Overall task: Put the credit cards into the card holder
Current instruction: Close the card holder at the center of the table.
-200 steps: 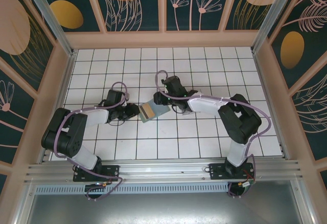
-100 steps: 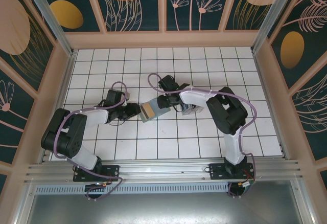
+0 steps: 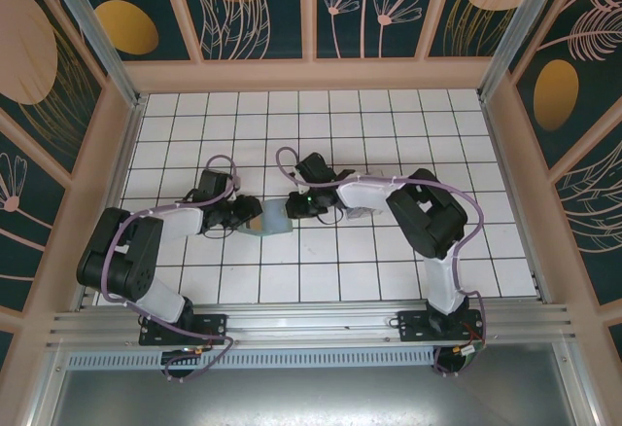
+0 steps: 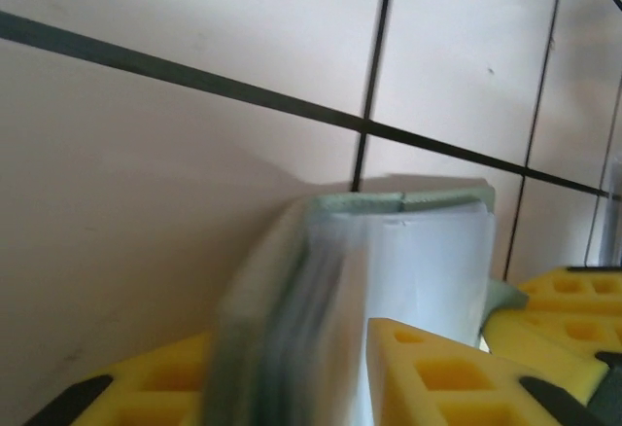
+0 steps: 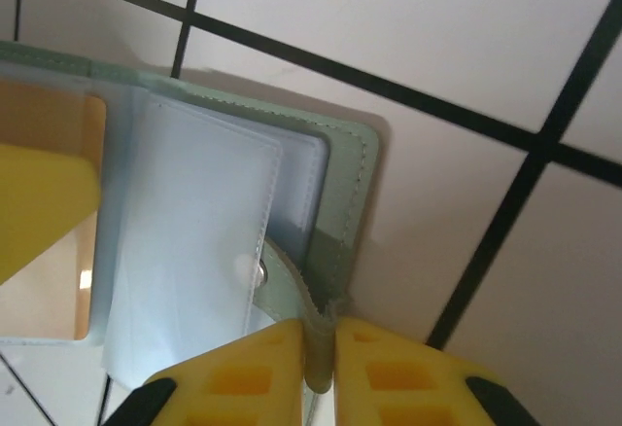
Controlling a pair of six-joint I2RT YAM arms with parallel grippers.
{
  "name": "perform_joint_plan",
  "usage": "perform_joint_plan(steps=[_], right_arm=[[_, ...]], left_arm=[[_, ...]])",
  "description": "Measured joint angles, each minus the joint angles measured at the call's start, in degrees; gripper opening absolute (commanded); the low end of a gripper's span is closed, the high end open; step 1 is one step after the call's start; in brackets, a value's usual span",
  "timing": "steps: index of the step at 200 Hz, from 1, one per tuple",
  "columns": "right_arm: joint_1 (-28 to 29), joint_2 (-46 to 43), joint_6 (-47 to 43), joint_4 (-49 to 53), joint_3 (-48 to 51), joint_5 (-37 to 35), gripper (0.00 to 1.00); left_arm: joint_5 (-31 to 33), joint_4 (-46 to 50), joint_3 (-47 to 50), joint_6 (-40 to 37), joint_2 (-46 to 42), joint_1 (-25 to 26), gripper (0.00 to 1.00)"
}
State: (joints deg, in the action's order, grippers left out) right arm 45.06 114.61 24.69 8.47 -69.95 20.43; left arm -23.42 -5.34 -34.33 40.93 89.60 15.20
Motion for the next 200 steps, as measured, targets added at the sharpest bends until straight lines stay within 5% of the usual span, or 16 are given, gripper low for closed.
perform_joint_plan(steps=[17, 36, 73, 143, 165, 175, 200], right_arm=[[-0.3, 0.0, 1.6, -2.5, 1.3, 1.9, 0.08], [-0.2, 0.0, 3.2, -5.2, 2.6, 3.8, 0.04], [0.0, 0.6, 6.0, -9.5, 3.8, 5.4, 0.00], [-0.8, 1.7, 12.7, -23.9, 9.6, 9.9, 0.00], [-1.6, 1.7, 15.1, -28.2, 11.7, 11.5, 0.00], [-1.8, 1.7, 15.8, -28.6, 12.0, 11.5, 0.11], [-1.6, 1.0, 15.7, -27.0, 11.6, 9.8, 0.15]], left_arm=[[0.5, 0.9, 0.0, 0.0, -1.5, -0.4, 0.38], [0.5, 1.4, 0.0, 0.1, -4.6, -0.3, 0.59], [1.8, 2.9, -0.9, 0.3, -8.2, 0.7, 0.59], [0.1, -1.2, -0.7, 1.2, -5.5, 5.2, 0.47], [0.6, -1.7, -0.7, 0.7, -4.3, 5.2, 0.34], [1.3, -1.7, -0.7, 0.7, -3.9, 5.2, 0.27], [3.1, -1.7, -0.6, -0.5, -2.1, 5.2, 0.12]])
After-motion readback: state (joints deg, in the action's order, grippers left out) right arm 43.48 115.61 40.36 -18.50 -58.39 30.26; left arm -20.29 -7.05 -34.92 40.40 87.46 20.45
